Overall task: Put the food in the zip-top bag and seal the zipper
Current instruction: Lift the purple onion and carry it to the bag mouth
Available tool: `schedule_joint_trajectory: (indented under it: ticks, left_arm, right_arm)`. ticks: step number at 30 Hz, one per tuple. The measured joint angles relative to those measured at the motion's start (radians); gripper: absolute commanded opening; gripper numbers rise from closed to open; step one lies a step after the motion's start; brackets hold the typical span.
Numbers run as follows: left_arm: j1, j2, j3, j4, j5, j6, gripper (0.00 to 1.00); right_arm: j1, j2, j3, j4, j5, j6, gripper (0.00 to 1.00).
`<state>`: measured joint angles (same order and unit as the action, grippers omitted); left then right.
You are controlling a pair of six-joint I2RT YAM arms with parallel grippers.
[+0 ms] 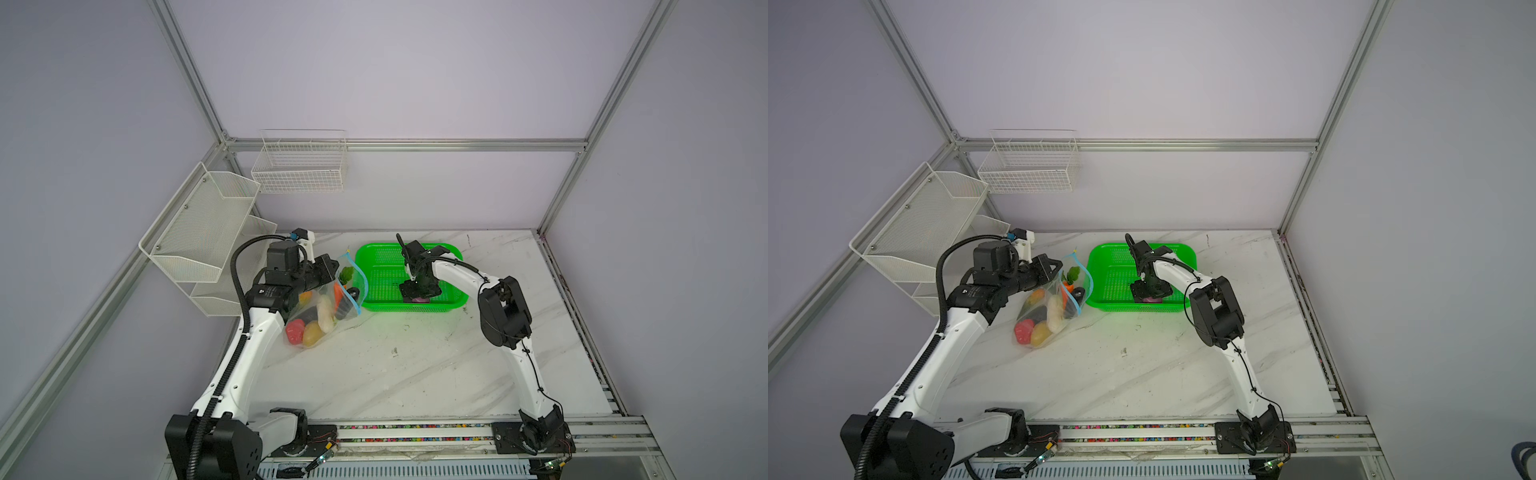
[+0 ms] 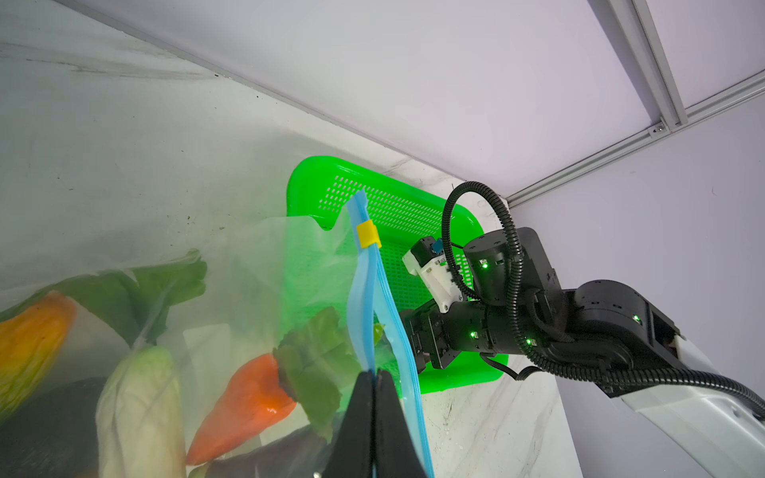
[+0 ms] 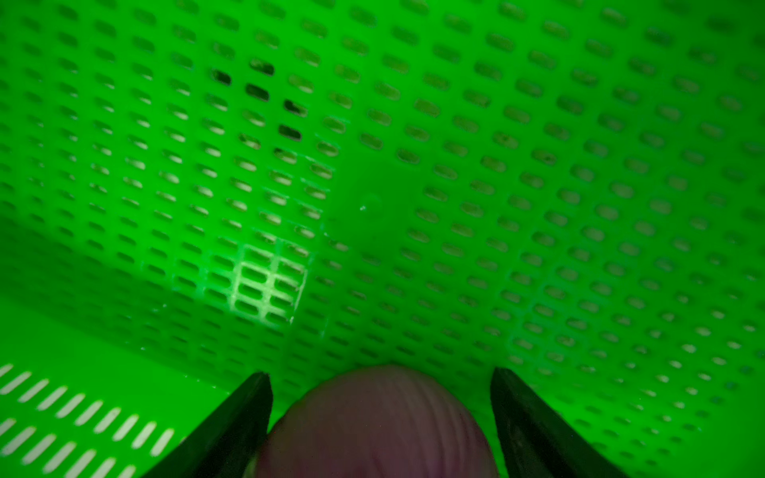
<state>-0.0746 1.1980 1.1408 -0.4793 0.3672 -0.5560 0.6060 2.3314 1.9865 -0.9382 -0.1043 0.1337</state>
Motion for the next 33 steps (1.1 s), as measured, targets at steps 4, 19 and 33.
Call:
schedule_joint_trajectory:
  ticks: [4,19,33]
  left_arm:
    - [0.000,0.000,0.000,0.000,0.000,0.000,0.00]
    - [0.000,0.000,0.000,0.000,0.000,0.000,0.00]
    - [0.000,0.000,0.000,0.000,0.000,0.000,0.00]
  right_arm:
    - [-0.001,0.000,0.000,-0.001,-0.004,-0.006,0.66]
    - [-0.023,-0.018,0.057,0.003,-0.038,0.011,0.47]
    - [0.011,-0.393,-0.120,0.339,-0.282,0.056,0.45]
